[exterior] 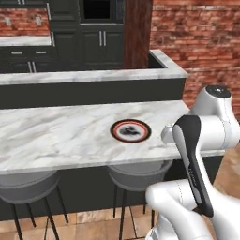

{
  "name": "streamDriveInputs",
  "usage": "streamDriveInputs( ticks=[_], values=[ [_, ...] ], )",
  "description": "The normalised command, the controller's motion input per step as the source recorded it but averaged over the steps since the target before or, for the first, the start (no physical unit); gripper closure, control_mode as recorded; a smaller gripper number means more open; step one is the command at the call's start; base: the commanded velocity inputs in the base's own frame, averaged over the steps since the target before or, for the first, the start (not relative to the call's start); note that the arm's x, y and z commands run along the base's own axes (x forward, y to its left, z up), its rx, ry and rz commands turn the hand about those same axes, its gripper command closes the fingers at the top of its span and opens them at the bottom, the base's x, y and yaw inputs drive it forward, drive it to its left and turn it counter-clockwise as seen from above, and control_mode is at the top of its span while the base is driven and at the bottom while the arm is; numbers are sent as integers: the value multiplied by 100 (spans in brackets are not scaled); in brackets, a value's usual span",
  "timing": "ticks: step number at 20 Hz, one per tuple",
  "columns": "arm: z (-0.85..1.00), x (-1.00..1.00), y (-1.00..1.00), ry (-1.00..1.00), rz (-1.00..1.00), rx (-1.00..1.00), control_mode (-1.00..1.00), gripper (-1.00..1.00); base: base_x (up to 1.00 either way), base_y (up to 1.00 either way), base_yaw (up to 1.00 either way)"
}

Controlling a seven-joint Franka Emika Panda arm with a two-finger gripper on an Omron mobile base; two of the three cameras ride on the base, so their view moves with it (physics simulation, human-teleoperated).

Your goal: Retrieve the butter from the fridge and place it on a plate on the dining table. Then retrieve the butter knife by the fridge and place it near the plate.

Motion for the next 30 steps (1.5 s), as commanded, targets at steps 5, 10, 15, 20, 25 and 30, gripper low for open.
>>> streamDriveInputs(
  ticks=[5,10,15,20,25,30],
  values=[
    [0,0,0,0,0,0,100,100,63,23,-1],
    [0,0,0,0,0,0,100,100,67,30,-1],
    [0,10,6,0,0,0,-100,100,41,31,-3],
    [0,61,23,0,-1,0,-100,100,0,0,0],
    [-9,87,14,2,0,0,-100,100,0,0,0],
    [-50,90,3,4,-13,-6,-100,100,0,0,0]
  ],
)
